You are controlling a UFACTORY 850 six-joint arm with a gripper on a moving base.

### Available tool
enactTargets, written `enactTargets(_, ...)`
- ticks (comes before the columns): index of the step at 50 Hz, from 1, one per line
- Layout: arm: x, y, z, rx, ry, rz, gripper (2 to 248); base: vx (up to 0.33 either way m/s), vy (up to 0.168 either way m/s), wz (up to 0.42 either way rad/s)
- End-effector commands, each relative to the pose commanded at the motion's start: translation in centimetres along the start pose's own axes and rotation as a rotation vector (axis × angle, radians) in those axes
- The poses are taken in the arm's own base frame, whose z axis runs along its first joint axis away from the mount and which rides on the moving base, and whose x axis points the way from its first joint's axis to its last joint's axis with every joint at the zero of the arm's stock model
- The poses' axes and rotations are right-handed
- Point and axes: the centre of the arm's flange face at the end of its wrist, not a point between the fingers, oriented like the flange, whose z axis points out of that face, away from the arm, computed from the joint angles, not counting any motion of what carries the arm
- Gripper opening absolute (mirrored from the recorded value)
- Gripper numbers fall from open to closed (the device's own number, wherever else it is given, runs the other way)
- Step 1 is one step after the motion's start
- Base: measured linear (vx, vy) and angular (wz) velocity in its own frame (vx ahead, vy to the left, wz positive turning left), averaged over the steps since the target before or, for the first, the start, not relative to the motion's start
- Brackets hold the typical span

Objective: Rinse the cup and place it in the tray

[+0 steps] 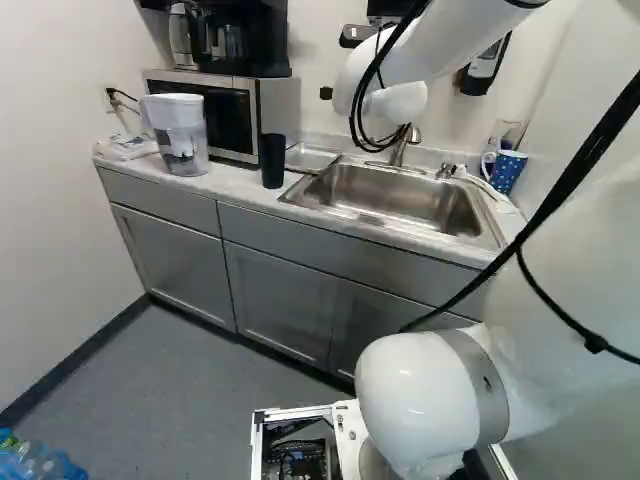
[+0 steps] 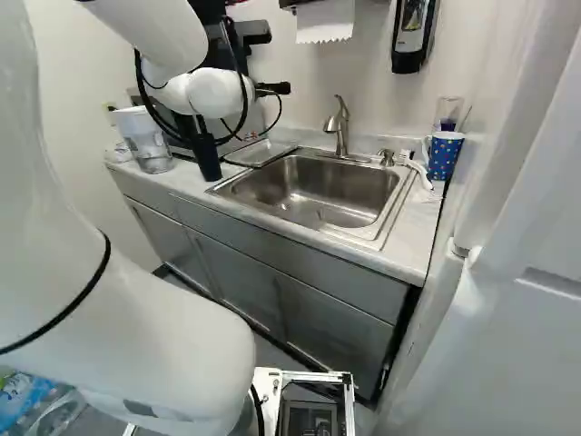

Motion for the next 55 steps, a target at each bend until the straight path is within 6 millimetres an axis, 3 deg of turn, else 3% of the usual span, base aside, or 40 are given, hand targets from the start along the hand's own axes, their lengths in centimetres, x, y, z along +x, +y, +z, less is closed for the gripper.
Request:
enactTargets(22,0.1,0.9,1.2,-0.018,-0.003,0.001,247,0.000,0.000,0.000)
enactTargets(55,0.4,3.8,3.8,-0.075,-0.007,0.005,247,0.000,0.000,0.000)
